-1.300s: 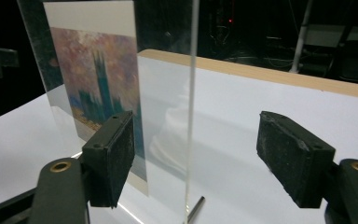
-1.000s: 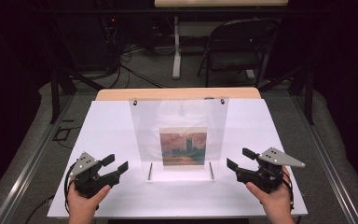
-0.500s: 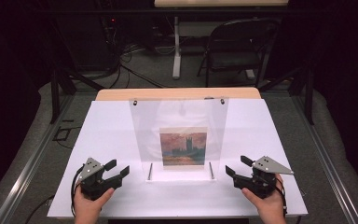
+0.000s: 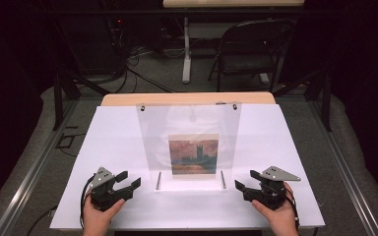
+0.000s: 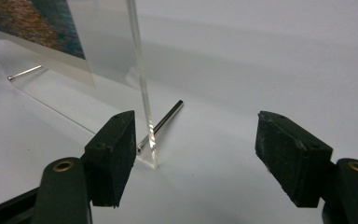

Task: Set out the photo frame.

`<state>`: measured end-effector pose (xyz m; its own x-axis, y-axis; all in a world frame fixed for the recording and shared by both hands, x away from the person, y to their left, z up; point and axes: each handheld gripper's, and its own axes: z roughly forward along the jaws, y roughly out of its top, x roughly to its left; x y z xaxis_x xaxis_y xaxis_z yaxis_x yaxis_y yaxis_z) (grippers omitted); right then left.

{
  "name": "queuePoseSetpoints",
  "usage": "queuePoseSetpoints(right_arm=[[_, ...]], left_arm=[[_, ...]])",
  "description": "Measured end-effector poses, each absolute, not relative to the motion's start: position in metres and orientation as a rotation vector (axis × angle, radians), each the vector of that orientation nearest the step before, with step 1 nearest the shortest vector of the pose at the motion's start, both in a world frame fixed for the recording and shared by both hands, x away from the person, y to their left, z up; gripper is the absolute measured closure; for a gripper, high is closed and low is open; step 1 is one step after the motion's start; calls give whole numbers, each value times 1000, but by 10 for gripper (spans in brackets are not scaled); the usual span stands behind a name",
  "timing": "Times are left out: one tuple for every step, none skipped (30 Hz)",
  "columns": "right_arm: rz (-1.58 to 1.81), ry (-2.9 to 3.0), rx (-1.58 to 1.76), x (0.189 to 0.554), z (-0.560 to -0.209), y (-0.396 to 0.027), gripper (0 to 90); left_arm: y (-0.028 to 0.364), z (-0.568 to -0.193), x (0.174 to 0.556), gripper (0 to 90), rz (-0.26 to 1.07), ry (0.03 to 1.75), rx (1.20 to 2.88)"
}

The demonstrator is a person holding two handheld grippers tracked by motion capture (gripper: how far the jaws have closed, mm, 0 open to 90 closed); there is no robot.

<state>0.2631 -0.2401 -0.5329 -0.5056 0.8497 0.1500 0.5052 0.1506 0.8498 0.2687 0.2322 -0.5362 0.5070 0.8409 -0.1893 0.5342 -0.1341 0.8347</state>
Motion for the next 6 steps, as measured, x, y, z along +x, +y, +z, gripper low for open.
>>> queuePoseSetpoints(right_arm=[[1308,2059,1312,264,-534,-241,284],[1299,2068,1332,264,-534,-243,282],[1297,2071,1345,264,-535,-244,279],[1307,2064,1356,264,-536,-245,276],[1311,2069,1370,264,-536,-246,272],[1317,2074,1385,264,-536,-249,268]], left_arm=[[232,-537,269,380,407,1153,1807],[231,-537,270,380,407,1156,1810],[231,-537,271,380,406,1162,1810],[231,-538,272,380,402,1161,1811],[230,-538,273,380,394,1164,1808],[230,-538,274,380,391,1170,1810]])
